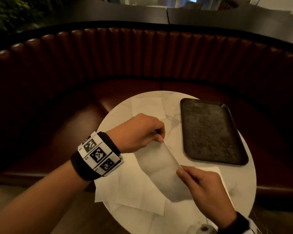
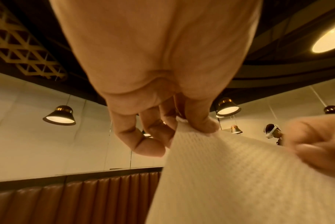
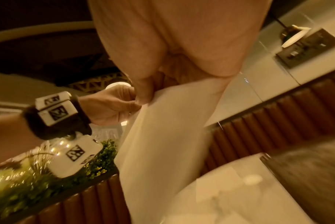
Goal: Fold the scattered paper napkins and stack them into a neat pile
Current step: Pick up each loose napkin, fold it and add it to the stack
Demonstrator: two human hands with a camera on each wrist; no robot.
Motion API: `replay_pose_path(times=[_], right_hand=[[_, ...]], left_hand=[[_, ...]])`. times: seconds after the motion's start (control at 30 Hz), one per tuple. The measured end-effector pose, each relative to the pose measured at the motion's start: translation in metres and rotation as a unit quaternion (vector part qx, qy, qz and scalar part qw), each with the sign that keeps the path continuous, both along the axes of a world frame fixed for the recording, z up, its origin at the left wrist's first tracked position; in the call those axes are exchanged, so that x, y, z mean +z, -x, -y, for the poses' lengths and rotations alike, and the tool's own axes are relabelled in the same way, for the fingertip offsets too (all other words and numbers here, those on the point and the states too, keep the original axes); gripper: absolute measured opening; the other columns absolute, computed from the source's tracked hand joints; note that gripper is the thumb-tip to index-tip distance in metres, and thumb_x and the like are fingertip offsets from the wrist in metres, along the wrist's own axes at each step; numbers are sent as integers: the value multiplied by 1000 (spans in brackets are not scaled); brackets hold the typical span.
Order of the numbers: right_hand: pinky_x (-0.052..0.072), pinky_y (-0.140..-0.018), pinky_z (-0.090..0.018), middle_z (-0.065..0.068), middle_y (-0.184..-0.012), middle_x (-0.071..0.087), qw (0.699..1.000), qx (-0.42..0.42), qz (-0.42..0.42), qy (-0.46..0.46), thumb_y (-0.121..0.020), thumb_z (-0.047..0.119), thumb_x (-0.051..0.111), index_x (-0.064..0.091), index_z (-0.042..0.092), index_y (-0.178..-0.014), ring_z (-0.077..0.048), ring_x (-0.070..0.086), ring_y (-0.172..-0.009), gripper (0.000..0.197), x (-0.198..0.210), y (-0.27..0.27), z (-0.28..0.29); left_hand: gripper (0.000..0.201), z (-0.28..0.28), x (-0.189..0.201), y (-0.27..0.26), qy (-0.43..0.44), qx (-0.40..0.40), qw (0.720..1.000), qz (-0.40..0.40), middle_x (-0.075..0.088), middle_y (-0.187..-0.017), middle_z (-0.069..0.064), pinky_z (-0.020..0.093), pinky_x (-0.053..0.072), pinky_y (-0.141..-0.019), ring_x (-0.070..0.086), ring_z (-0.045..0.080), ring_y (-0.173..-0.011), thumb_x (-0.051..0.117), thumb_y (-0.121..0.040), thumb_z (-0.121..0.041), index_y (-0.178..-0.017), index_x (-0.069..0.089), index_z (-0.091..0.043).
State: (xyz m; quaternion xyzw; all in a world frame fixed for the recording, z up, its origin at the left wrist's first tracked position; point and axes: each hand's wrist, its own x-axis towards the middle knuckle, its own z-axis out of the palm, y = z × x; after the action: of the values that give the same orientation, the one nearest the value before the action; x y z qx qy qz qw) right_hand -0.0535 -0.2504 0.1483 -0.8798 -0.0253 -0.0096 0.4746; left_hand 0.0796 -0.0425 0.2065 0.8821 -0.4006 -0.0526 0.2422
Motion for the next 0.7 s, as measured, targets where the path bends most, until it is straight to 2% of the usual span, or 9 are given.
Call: replay_pose_path(times=[0.07, 0.1, 0.2, 0.27, 0.37, 0.43, 0.5, 0.6, 0.7], right_hand=[[46, -71, -5, 32, -82, 71, 999, -13, -39, -34, -77, 68, 55, 72, 52, -78, 16, 64, -78, 23, -5, 20, 8], [46, -69, -3, 25, -77, 73, 995, -22, -72, -62, -78, 61, 61, 70, 54, -71, 12, 65, -72, 13, -7, 28, 11], [50, -61, -11, -6, -62, 73, 970, -65, -183, -144, -85, 11, 67, 77, 30, -69, -16, 69, -60, 26, -21, 50, 28], [51, -58, -15, -14, -60, 71, 955, -99, -227, -161, -86, 5, 65, 75, 17, -73, -21, 66, -56, 20, -31, 62, 39], [50, -54, -17, -14, -59, 70, 939, -178, -244, -167, -87, 9, 65, 73, 11, -78, -18, 62, -51, 12, -57, 76, 58], [54, -60, -21, -12, -59, 71, 926, -226, -257, -161, -87, 10, 65, 72, 11, -81, -19, 64, -53, 10, -76, 87, 75], [58, -65, -30, -12, -59, 71, 913, -276, -255, -157, -86, 6, 65, 72, 12, -82, -20, 67, -55, 10, -91, 96, 92], [57, -56, -26, -16, -63, 69, 892, -346, -241, -161, -85, 0, 64, 70, 14, -83, -17, 66, -51, 16, -101, 104, 113], [57, -58, -32, -15, -70, 70, 884, -371, -246, -142, -88, 6, 63, 66, 16, -85, -17, 66, -53, 11, -112, 108, 132]], left_hand=[[5, 2, -2, -4, 26, 3, 1000, -13, 66, -88, -11, 11, 41, -74, 55, 0, -79, 67, -88, -22, -92, 69, -19], [6, 6, -5, -6, 42, 4, 999, -24, 67, -87, -12, 9, 40, -74, 56, 0, -79, 69, -87, -23, -92, 71, -19], [10, 29, -24, -10, 64, 6, 996, -65, 70, -89, -12, 7, 42, -75, 60, 0, -82, 71, -85, -23, -94, 74, -20], [13, 53, -42, -11, 51, 0, 994, -97, 72, -94, -9, 6, 43, -78, 60, -1, -84, 70, -86, -22, -97, 75, -19], [15, 91, -77, -11, 18, -21, 990, -136, 74, -100, -2, 16, 45, -87, 64, 6, -92, 66, -89, -18, -101, 75, -17], [14, 118, -99, -11, 1, -47, 987, -153, 75, -99, 0, 21, 46, -88, 66, 11, -93, 66, -89, -14, -100, 75, -15], [13, 147, -116, -10, -15, -81, 985, -151, 75, -96, 1, 19, 45, -84, 66, 12, -91, 66, -88, -13, -97, 75, -14], [10, 198, -135, -10, -13, -136, 982, -127, 73, -91, 1, 10, 39, -77, 65, 11, -87, 67, -85, -9, -92, 73, -14], [8, 249, -154, -14, -28, -173, 980, -100, 70, -94, -1, 22, 47, -83, 64, 13, -89, 67, -87, -16, -93, 72, -17]])
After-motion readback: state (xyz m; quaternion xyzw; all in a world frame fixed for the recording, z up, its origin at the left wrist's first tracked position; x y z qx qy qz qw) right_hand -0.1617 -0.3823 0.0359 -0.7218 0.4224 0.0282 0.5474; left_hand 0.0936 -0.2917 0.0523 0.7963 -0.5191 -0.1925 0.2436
